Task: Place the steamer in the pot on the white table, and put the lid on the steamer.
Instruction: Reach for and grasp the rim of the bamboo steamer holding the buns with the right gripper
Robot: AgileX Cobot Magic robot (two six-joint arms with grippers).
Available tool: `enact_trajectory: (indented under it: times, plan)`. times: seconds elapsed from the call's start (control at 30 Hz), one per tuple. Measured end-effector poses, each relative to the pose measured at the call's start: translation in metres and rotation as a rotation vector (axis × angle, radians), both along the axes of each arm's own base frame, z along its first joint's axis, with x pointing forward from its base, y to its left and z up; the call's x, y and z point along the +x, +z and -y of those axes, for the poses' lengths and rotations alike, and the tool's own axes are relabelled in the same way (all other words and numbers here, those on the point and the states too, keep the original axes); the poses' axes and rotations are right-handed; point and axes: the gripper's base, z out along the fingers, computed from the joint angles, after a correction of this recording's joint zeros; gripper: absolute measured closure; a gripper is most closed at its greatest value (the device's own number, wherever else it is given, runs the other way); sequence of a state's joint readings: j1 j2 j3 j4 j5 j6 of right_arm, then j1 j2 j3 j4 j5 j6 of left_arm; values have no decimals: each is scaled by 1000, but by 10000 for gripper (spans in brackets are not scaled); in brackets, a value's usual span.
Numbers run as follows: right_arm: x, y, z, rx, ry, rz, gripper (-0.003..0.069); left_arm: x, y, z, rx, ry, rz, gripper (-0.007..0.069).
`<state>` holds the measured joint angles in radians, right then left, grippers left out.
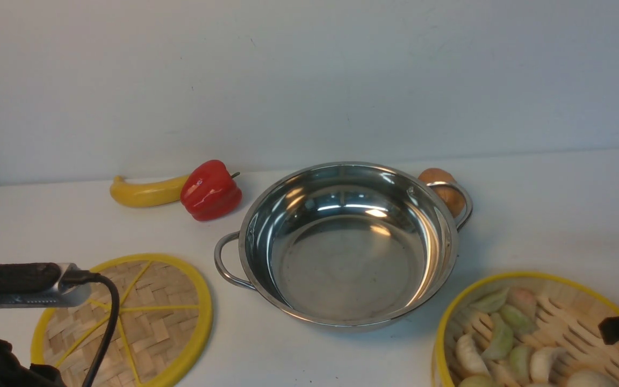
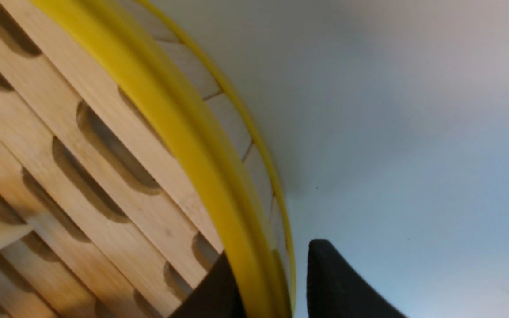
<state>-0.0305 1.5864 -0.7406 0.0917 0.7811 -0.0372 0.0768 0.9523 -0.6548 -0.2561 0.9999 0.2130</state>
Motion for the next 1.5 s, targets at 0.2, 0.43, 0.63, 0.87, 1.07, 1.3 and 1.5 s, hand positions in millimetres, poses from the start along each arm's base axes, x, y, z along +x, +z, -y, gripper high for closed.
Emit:
enact_trajectory:
  times: [0.2, 0.43, 0.63, 0.87, 1.07, 1.3, 1.5]
  plan:
    - [0, 0, 0, 0, 0, 1, 538, 0, 0, 0, 0, 0, 0, 375]
    - [0, 0, 1, -14, 30, -3, 596, 0, 0, 0, 0, 0, 0, 375]
    - [0, 0, 1, -16, 32, -4, 596, 0, 0, 0, 0, 0, 1, 375]
    - [6, 11, 1, -12, 39, -57, 596, 0, 0, 0, 0, 1, 3, 375]
    - [20, 37, 1, -7, 45, -78, 596, 0, 0, 0, 0, 1, 3, 375]
    - [35, 71, 1, -4, 63, -88, 598, 0, 0, 0, 0, 1, 3, 375]
    - [50, 99, 2, -8, 72, -7, 598, 0, 0, 0, 0, 1, 4, 375]
